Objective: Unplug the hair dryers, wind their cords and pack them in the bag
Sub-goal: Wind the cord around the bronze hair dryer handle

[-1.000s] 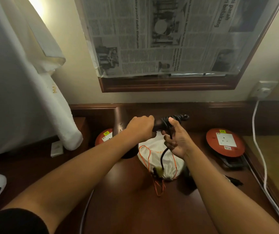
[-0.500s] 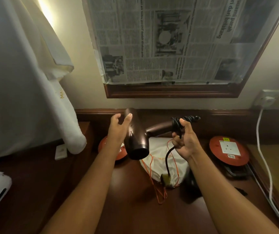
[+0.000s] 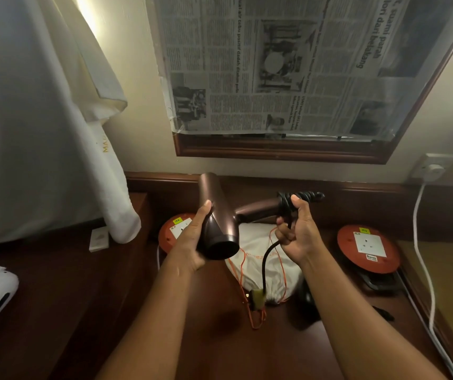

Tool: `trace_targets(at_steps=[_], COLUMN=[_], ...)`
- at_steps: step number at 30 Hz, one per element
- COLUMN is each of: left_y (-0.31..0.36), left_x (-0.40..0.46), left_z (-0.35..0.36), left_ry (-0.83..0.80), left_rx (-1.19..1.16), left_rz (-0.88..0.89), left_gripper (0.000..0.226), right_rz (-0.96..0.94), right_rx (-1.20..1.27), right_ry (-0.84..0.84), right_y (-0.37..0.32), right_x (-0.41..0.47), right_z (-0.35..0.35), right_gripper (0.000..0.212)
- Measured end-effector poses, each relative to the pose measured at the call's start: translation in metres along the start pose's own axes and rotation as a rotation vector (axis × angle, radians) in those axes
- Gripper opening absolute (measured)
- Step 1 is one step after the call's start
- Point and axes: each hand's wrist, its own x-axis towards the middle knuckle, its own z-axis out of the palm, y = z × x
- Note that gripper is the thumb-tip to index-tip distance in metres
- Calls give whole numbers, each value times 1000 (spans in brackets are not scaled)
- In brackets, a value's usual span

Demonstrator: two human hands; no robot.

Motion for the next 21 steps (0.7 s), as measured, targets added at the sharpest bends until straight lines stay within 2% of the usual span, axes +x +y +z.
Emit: trace_targets(at_steps=[7,10,12,14,21], left_y=[4,10,14,19,30], left_x=[-9,-10,-11,-14,-23], left_z=[7,15,20,24,24], left_ry=[60,80,96,123,155], left_rx=[-5,-27,-32,-32,-61], left_rz=[39,97,132,157,111], left_gripper=[53,76,84,77,66], right_rz=[9,3,-8,-13,-36], right_rx=[7,6,-27,-43,-64], right_ry=[6,-43,-76,-84,-179], right_y=[1,1,2,4,9], right_x=[-9,-12,-17,-20,-26], right_z=[1,6,13,18,21], right_gripper=[49,40,24,17,20])
